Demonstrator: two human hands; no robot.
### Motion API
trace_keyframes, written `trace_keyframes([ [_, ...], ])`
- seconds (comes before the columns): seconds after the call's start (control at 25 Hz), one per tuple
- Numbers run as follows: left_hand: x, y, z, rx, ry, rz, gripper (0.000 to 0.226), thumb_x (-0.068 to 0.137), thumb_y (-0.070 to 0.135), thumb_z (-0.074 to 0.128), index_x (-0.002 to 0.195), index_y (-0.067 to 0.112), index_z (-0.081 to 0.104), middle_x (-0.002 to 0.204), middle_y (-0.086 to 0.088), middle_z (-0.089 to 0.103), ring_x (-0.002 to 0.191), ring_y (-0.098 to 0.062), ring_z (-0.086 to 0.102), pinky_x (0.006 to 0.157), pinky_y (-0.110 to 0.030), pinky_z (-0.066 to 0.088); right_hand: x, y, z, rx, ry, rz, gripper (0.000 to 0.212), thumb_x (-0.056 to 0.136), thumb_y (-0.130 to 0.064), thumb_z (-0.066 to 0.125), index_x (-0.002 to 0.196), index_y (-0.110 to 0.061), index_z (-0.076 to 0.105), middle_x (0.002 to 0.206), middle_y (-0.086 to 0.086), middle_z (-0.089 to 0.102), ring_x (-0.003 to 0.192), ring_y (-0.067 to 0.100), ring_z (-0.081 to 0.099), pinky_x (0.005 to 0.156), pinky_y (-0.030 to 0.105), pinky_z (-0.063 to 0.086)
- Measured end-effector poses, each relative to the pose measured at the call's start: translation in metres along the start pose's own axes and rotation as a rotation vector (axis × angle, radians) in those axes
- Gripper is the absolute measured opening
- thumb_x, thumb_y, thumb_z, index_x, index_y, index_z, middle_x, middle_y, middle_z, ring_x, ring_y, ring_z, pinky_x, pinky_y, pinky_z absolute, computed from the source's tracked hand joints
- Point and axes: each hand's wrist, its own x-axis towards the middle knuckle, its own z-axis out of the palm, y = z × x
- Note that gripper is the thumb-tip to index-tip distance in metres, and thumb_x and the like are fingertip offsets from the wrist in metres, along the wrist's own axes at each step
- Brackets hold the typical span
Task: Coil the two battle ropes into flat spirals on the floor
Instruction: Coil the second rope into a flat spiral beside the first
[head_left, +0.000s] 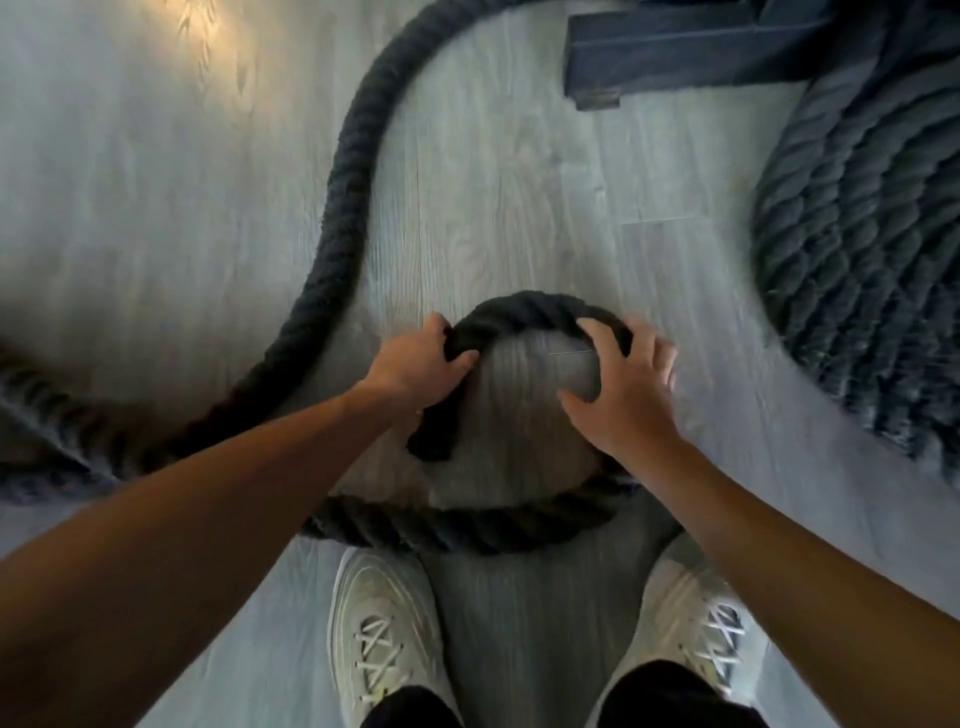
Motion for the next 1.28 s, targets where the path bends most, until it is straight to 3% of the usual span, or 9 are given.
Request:
trace_keyframes([
  [0.08, -0.012, 0.008, -0.002, -0.063, -0.071, -0.050, 0.052, 0.100, 0.055, 0.049, 0.137, 0.018, 0.044, 0.106, -0.008, 0.065, 0.080, -0.024, 0.063, 0.064, -0.032, 0.041, -0.007, 0.003, 0.000, -0.115, -0.047, -0.007, 0.075, 0.081, -0.051, 0.070, 0.145, -0.040, 0.032, 0.154, 0.007, 0.017, 0.133, 0.041, 0.025, 0.108, 0.057, 0.035],
  [0.24, -0.035, 0.015, 0.006, -0.138, -0.084, -0.077, 0.059, 0.104, 0.045, 0.047, 0.156, 0.033, 0.023, 0.119, -0.010, 0.066, 0.073, -0.020, 0.058, 0.055, -0.025, 0.044, -0.021, 0.022, -0.017, -0.124, -0.079, -0.100, 0.056, 0.082, -0.018, 0.072, 0.130, -0.032, 0.049, 0.148, 0.005, 0.028, 0.124, 0.035, 0.034, 0.095, 0.047, 0.046],
  [0.32, -0.046, 0.021, 0.016, -0.164, -0.094, -0.065, 0.065, 0.105, 0.038, 0.046, 0.159, 0.039, 0.011, 0.120, -0.012, 0.065, 0.063, -0.016, 0.057, 0.044, -0.018, 0.041, -0.037, 0.029, -0.022, -0.063, -0.166, -0.103, 0.047, 0.081, -0.036, 0.075, 0.123, -0.030, 0.053, 0.148, 0.005, 0.027, 0.128, 0.035, 0.029, 0.099, 0.050, 0.045],
  [0.48, -0.058, 0.036, 0.042, -0.503, -0.105, -0.139, 0.067, 0.106, 0.026, 0.044, 0.158, 0.047, 0.008, 0.121, -0.017, 0.058, 0.066, -0.029, 0.067, 0.045, -0.035, 0.057, -0.080, 0.019, -0.016, -0.118, -0.333, -0.038, 0.086, 0.055, -0.093, 0.059, 0.122, -0.038, 0.052, 0.160, 0.004, 0.005, 0.142, 0.042, 0.011, 0.114, 0.059, 0.026],
  [0.68, -0.057, 0.050, 0.055, -0.774, -0.039, -0.274, 0.067, 0.107, 0.025, 0.043, 0.157, 0.044, 0.004, 0.122, -0.011, 0.057, 0.084, -0.030, 0.066, 0.058, -0.043, 0.063, -0.074, -0.005, -0.002, -0.187, -0.290, -0.003, 0.106, 0.043, -0.096, 0.061, 0.131, -0.040, 0.044, 0.162, 0.014, -0.018, 0.143, 0.047, 0.005, 0.111, 0.063, 0.023],
  [0.8, -0.058, 0.039, 0.058, -0.521, -0.012, -0.207, 0.066, 0.104, 0.037, 0.048, 0.158, 0.033, 0.012, 0.126, -0.010, 0.060, 0.089, -0.027, 0.064, 0.071, -0.039, 0.062, -0.063, -0.002, -0.001, -0.216, -0.232, -0.039, 0.105, 0.048, -0.085, 0.071, 0.136, -0.040, 0.038, 0.158, 0.012, 0.002, 0.136, 0.042, 0.020, 0.107, 0.057, 0.034],
  [0.96, -0.045, 0.016, 0.038, 0.072, 0.092, 0.128, 0.091, 0.087, 0.059, 0.063, 0.159, 0.035, 0.012, 0.148, -0.011, 0.037, 0.127, -0.035, 0.049, 0.097, -0.046, 0.048, -0.046, 0.028, -0.019, 0.005, -0.180, -0.155, 0.106, 0.052, -0.062, 0.088, 0.142, -0.037, 0.038, 0.131, -0.002, 0.032, 0.120, 0.023, 0.035, 0.096, 0.042, 0.047],
  [1.08, -0.023, 0.023, 0.014, 0.179, -0.036, 0.458, 0.102, 0.083, 0.053, 0.072, 0.161, 0.030, 0.010, 0.166, -0.001, 0.018, 0.147, -0.028, 0.030, 0.115, -0.041, 0.035, -0.038, 0.047, -0.024, 0.120, -0.126, -0.239, 0.097, 0.053, -0.054, 0.092, 0.139, -0.037, 0.049, 0.110, -0.011, 0.039, 0.105, 0.013, 0.042, 0.093, 0.042, 0.049],
  [1.28, 0.000, 0.053, 0.012, 0.268, -0.209, 0.537, 0.140, 0.060, 0.077, 0.078, 0.161, 0.026, -0.004, 0.169, 0.004, 0.004, 0.151, -0.025, 0.021, 0.120, -0.043, 0.032, -0.028, 0.065, -0.026, 0.255, -0.069, -0.188, 0.091, 0.048, -0.058, 0.092, 0.130, -0.039, 0.058, 0.106, -0.016, 0.048, 0.097, 0.013, 0.057, 0.092, 0.041, 0.053],
])
